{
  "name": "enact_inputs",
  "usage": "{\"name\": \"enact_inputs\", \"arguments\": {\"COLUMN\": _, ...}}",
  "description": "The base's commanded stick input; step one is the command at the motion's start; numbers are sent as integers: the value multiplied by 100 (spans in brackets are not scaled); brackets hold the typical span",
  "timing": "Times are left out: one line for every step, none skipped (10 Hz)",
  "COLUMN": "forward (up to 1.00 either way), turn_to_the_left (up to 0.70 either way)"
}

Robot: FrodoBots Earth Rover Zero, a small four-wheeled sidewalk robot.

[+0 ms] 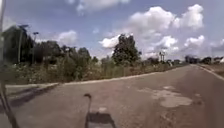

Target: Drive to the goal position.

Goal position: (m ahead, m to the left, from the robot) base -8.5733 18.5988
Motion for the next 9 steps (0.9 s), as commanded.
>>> {"name": "enact_inputs", "arguments": {"forward": 70, "turn_to_the_left": 35}}
{"name": "enact_inputs", "arguments": {"forward": 70, "turn_to_the_left": 35}}
{"name": "enact_inputs", "arguments": {"forward": 70, "turn_to_the_left": 35}}
{"name": "enact_inputs", "arguments": {"forward": 70, "turn_to_the_left": 35}}
{"name": "enact_inputs", "arguments": {"forward": 70, "turn_to_the_left": 35}}
{"name": "enact_inputs", "arguments": {"forward": 70, "turn_to_the_left": 35}}
{"name": "enact_inputs", "arguments": {"forward": 70, "turn_to_the_left": 35}}
{"name": "enact_inputs", "arguments": {"forward": 70, "turn_to_the_left": 35}}
{"name": "enact_inputs", "arguments": {"forward": 70, "turn_to_the_left": 35}}
